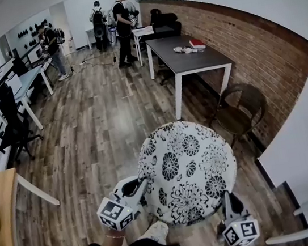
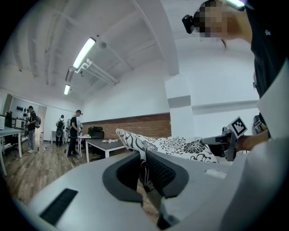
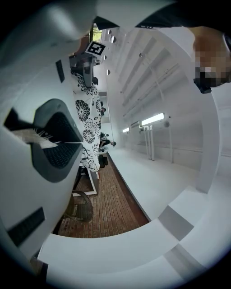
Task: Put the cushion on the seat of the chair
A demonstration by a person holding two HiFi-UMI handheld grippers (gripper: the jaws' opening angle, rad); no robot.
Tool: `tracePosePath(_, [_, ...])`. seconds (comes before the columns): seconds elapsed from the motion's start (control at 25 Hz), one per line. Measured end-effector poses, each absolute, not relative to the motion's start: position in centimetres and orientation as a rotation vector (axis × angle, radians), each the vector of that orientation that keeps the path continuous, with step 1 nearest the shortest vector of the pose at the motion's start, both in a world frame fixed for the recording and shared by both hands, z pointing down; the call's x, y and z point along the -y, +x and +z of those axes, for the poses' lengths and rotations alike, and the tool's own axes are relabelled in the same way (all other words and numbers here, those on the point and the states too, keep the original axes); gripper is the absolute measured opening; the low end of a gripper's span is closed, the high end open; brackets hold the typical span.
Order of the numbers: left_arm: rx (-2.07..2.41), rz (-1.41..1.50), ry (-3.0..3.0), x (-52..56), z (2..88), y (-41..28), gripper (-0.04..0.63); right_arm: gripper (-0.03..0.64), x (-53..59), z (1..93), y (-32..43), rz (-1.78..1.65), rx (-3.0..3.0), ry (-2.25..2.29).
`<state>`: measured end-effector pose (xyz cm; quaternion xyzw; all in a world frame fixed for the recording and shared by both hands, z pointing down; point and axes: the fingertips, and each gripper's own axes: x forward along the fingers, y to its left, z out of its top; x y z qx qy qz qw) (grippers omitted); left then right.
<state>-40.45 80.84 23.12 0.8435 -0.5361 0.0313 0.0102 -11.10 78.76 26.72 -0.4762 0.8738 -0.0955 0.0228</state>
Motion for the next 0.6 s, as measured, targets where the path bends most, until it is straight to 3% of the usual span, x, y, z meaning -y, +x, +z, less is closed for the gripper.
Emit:
tracePosePath(0.28, [1.603, 0.023, 2.684, -79.5, 25.8, -40.7, 0.019, 0.008, -79.3, 28.5, -11.3, -0.225, -2.672, -1.563])
tracePosePath(0.6, [1.508, -0.014, 2.708, -68.0, 24.3, -40.7, 0.020, 0.008, -69.7, 26.3, -10.8, -0.214, -2.634, -1.677])
